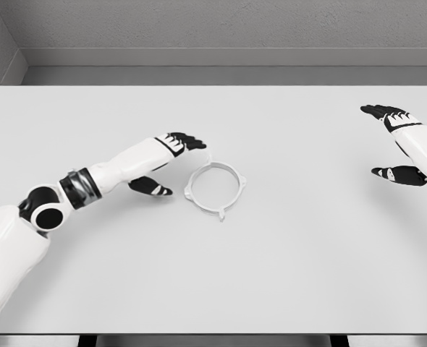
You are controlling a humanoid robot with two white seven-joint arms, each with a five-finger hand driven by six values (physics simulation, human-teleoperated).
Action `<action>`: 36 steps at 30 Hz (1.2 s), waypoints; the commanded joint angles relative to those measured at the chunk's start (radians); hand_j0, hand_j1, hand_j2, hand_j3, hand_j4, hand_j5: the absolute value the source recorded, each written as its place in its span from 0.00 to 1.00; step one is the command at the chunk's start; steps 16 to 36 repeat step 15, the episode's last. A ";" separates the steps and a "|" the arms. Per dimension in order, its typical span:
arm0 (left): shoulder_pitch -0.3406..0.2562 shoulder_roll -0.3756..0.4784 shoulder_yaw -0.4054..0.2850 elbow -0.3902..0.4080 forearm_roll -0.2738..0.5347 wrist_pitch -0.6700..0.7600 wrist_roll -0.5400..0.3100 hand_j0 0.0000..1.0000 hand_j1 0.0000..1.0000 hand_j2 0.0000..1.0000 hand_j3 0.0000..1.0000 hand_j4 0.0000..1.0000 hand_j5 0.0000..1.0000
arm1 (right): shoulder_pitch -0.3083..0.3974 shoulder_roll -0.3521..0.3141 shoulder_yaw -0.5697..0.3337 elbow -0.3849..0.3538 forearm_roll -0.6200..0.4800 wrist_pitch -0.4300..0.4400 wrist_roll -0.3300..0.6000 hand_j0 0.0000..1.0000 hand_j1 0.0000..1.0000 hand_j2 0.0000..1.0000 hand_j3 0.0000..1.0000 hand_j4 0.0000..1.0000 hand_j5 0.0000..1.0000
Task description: Assemble PVC drainage pipe clamps
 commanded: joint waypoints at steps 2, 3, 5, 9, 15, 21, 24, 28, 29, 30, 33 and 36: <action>-0.018 0.047 0.039 0.029 0.010 0.001 0.001 1.00 1.00 1.00 1.00 1.00 1.00 | 0.002 0.000 0.000 -0.002 -0.008 0.003 -0.001 1.00 1.00 1.00 1.00 1.00 1.00; -0.035 0.075 0.056 0.066 0.013 0.001 0.001 1.00 1.00 1.00 1.00 1.00 1.00 | 0.002 0.000 0.000 -0.002 -0.008 0.003 -0.001 1.00 1.00 1.00 1.00 1.00 1.00; -0.043 0.170 0.141 0.146 0.021 0.001 0.001 1.00 1.00 1.00 1.00 1.00 1.00 | 0.000 0.000 0.000 -0.002 -0.008 0.003 -0.001 1.00 1.00 1.00 1.00 1.00 1.00; -0.043 0.273 0.199 0.241 0.050 0.001 0.007 1.00 1.00 1.00 1.00 1.00 1.00 | 0.002 0.000 0.000 -0.002 -0.008 0.003 -0.001 1.00 1.00 1.00 1.00 1.00 1.00; -0.051 0.304 0.219 0.311 0.079 0.001 0.007 1.00 1.00 1.00 1.00 1.00 1.00 | 0.002 0.001 0.000 -0.003 -0.008 0.003 -0.001 1.00 1.00 1.00 1.00 1.00 1.00; -0.051 0.304 0.219 0.311 0.079 0.001 0.007 1.00 1.00 1.00 1.00 1.00 1.00 | 0.002 0.001 0.000 -0.003 -0.008 0.003 -0.001 1.00 1.00 1.00 1.00 1.00 1.00; -0.051 0.304 0.219 0.311 0.079 0.001 0.007 1.00 1.00 1.00 1.00 1.00 1.00 | 0.002 0.001 0.000 -0.003 -0.008 0.003 -0.001 1.00 1.00 1.00 1.00 1.00 1.00; -0.051 0.304 0.219 0.311 0.079 0.001 0.007 1.00 1.00 1.00 1.00 1.00 1.00 | 0.002 0.001 0.000 -0.003 -0.008 0.003 -0.001 1.00 1.00 1.00 1.00 1.00 1.00; -0.051 0.304 0.219 0.311 0.079 0.001 0.007 1.00 1.00 1.00 1.00 1.00 1.00 | 0.002 0.001 0.000 -0.003 -0.008 0.003 -0.001 1.00 1.00 1.00 1.00 1.00 1.00; -0.051 0.304 0.219 0.311 0.079 0.001 0.007 1.00 1.00 1.00 1.00 1.00 1.00 | 0.002 0.001 0.000 -0.003 -0.008 0.003 -0.001 1.00 1.00 1.00 1.00 1.00 1.00; -0.051 0.304 0.219 0.311 0.079 0.001 0.007 1.00 1.00 1.00 1.00 1.00 1.00 | 0.002 0.001 0.000 -0.003 -0.008 0.003 -0.001 1.00 1.00 1.00 1.00 1.00 1.00; -0.051 0.304 0.219 0.311 0.079 0.001 0.007 1.00 1.00 1.00 1.00 1.00 1.00 | 0.002 0.001 0.000 -0.003 -0.008 0.003 -0.001 1.00 1.00 1.00 1.00 1.00 1.00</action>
